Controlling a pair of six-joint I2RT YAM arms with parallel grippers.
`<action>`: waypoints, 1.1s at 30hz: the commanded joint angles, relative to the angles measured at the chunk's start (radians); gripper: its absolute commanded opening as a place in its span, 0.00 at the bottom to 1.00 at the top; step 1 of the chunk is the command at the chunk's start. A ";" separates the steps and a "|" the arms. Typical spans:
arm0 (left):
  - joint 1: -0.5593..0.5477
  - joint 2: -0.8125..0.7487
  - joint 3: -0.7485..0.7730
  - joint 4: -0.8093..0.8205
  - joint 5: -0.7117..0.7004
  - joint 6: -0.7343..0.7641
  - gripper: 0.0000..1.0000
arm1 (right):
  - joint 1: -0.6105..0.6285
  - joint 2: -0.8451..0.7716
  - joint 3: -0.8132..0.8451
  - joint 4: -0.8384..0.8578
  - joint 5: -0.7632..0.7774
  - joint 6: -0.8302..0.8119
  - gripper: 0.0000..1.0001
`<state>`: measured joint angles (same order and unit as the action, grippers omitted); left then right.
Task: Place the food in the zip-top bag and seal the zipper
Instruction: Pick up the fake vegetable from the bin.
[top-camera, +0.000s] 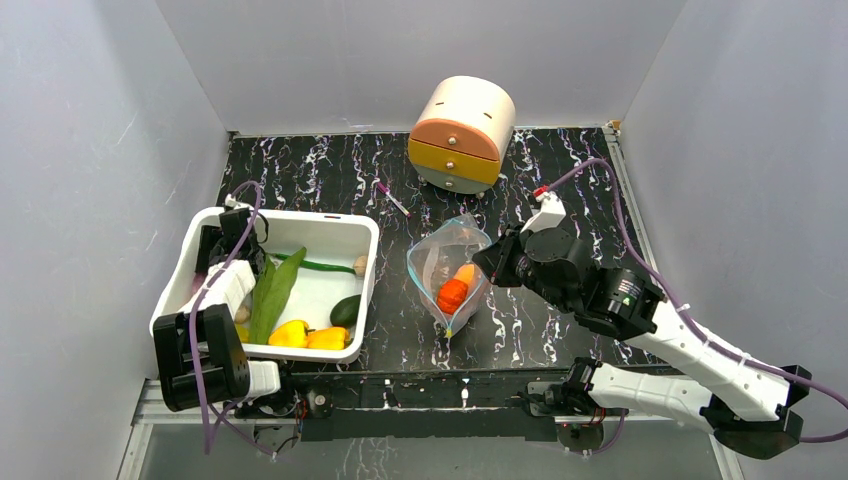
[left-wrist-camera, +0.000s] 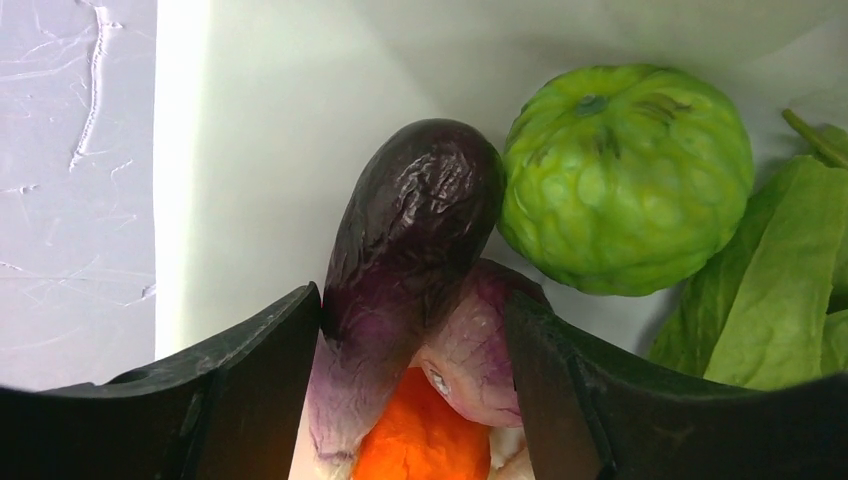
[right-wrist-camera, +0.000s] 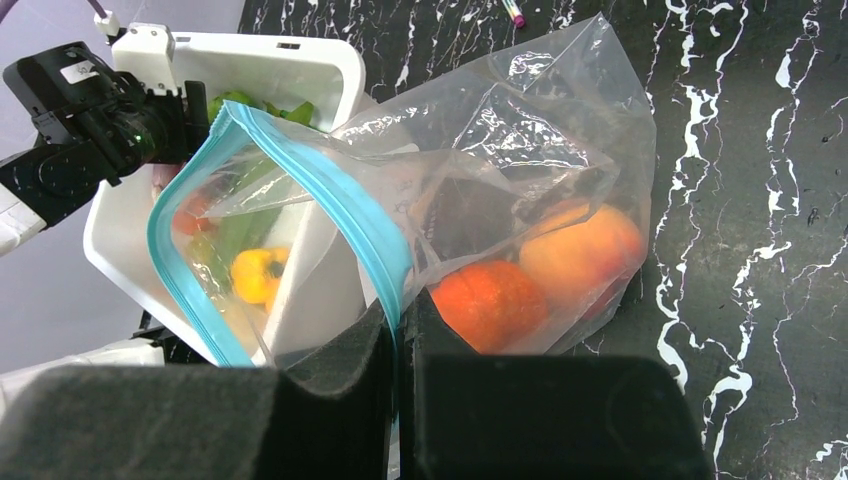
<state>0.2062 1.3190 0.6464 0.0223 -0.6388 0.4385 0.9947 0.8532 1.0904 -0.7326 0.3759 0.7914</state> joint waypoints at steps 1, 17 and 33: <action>0.004 0.001 0.017 0.021 -0.045 0.037 0.65 | 0.004 -0.032 0.045 0.052 0.034 -0.008 0.00; 0.005 0.014 0.041 0.022 -0.047 0.051 0.50 | 0.004 -0.041 0.068 0.044 0.037 -0.024 0.00; 0.005 -0.224 0.092 -0.142 0.127 -0.132 0.28 | 0.004 -0.070 0.042 0.041 0.031 0.004 0.00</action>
<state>0.2066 1.2297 0.6739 -0.0486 -0.6079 0.4175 0.9947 0.8101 1.1164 -0.7380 0.3935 0.7872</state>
